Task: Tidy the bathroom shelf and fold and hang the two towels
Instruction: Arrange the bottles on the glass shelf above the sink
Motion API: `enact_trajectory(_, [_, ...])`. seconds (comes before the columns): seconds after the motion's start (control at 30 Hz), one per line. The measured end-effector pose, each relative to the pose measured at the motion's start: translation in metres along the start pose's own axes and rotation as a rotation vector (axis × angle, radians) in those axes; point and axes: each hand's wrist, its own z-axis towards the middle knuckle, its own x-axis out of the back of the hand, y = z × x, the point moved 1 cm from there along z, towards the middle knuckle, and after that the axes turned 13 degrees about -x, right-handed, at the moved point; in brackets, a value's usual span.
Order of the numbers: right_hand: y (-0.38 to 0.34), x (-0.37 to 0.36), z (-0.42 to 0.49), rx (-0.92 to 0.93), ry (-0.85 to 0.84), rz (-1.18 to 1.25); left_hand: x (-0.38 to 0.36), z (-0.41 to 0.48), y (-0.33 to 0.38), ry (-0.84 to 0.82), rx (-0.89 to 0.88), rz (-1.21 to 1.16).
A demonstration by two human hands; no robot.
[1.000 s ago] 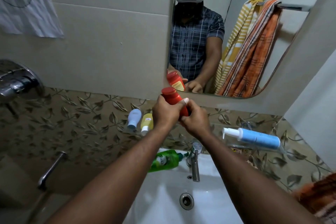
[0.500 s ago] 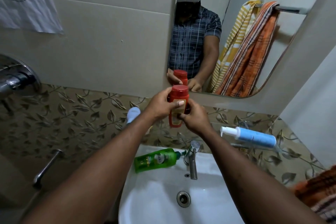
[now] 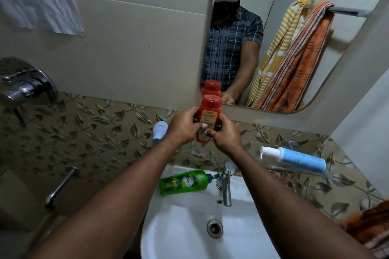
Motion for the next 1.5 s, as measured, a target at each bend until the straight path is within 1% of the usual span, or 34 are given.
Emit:
enact_trajectory(0.67, [-0.001,-0.001,-0.003,-0.004,-0.022,-0.023,0.004,0.000,-0.002,-0.032,0.001,0.075])
enact_trajectory(0.77, [0.002,0.003,-0.006,-0.020,-0.024,-0.015,0.007,-0.002,-0.005,-0.009,-0.011,0.081])
enact_trajectory(0.83, [0.005,0.007,-0.013,-0.010,0.050,-0.004,0.012,-0.004,-0.008,0.062,-0.033,0.075])
enact_trajectory(0.93, [0.010,0.008,-0.034,0.046,0.320,0.026,0.022,-0.012,-0.012,0.208,-0.071,0.177])
enact_trajectory(0.97, [0.011,0.005,-0.041,0.073,0.382,0.027,0.026,-0.015,-0.014,0.249,-0.067,0.218])
enact_trajectory(1.0, [0.011,0.000,-0.048,0.109,0.401,0.017,0.031,-0.018,-0.017,0.279,-0.055,0.256])
enact_trajectory(1.03, [0.010,-0.007,-0.053,0.153,0.376,-0.014,0.036,-0.020,-0.022,0.290,-0.035,0.292])
enact_trajectory(1.1, [0.005,-0.025,-0.060,0.233,0.244,-0.124,0.046,-0.022,-0.033,0.250,0.009,0.361])
enact_trajectory(1.17, [-0.004,-0.045,-0.064,0.249,0.130,-0.221,0.051,-0.027,-0.042,0.167,0.037,0.408])
enact_trajectory(1.2, [-0.008,-0.054,-0.065,0.234,0.111,-0.247,0.053,-0.030,-0.046,0.137,0.045,0.412])
enact_trajectory(1.37, [-0.028,-0.077,-0.065,0.093,0.145,-0.291,0.061,-0.046,-0.059,0.090,0.113,0.401])
enact_trajectory(1.5, [-0.040,-0.088,-0.065,0.022,0.142,-0.341,0.066,-0.055,-0.069,0.098,0.119,0.365])
